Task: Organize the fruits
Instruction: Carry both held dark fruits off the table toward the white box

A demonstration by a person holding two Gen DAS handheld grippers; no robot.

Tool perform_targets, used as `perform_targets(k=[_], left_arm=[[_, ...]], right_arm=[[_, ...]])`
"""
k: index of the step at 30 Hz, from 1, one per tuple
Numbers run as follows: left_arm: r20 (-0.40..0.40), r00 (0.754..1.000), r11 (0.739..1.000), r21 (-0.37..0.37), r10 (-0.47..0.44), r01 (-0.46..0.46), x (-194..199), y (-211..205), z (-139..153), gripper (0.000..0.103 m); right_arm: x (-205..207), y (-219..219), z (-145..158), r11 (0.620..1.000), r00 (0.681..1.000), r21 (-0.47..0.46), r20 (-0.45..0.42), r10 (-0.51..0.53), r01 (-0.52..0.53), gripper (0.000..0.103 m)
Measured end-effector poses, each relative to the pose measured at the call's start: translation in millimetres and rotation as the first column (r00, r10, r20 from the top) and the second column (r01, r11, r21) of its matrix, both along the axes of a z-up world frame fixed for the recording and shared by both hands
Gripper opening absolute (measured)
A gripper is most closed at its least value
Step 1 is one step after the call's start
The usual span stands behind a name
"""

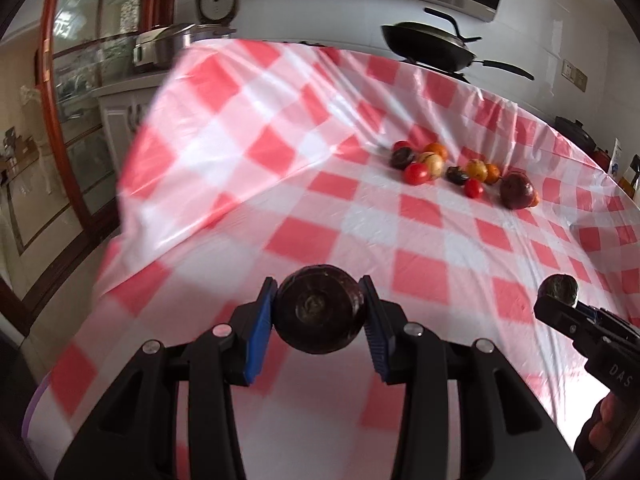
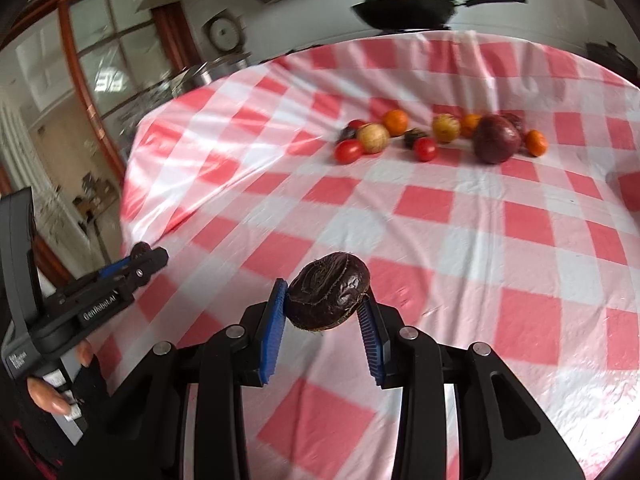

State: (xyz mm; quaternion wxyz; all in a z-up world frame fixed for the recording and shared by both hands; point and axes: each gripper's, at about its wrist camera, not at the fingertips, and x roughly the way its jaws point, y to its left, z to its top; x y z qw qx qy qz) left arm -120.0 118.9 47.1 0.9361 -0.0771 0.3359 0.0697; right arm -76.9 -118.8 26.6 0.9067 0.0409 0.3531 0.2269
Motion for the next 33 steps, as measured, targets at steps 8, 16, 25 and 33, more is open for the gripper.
perform_targets(k=[8,16,25,33], left_arm=[[-0.016,0.998,0.998,-0.006,0.060,-0.060,-45,47,-10,0.042],[-0.044,0.991,0.992,-0.003,0.127,-0.128,-94,91,-20,0.042],[-0.072,0.951,0.951,-0.044,0.302,-0.305,-177,171,-34,0.042],[-0.199,0.871,0.881,-0.065,0.450,-0.469,-221,231,-90,0.042]], right_arm=[[-34,54,-8,0.986,0.990,-0.086,-0.005,0.140,-0.140,0.036],[-74,116,-6,0.940,0.949,-0.140,0.004,0.316,-0.313,0.036],[-152,201,-8,0.773,0.786,-0.189,0.008,0.618,-0.606,0.036],[-217,277,-63,0.510,0.565,-0.288,-0.154,0.811,-0.810,0.036]])
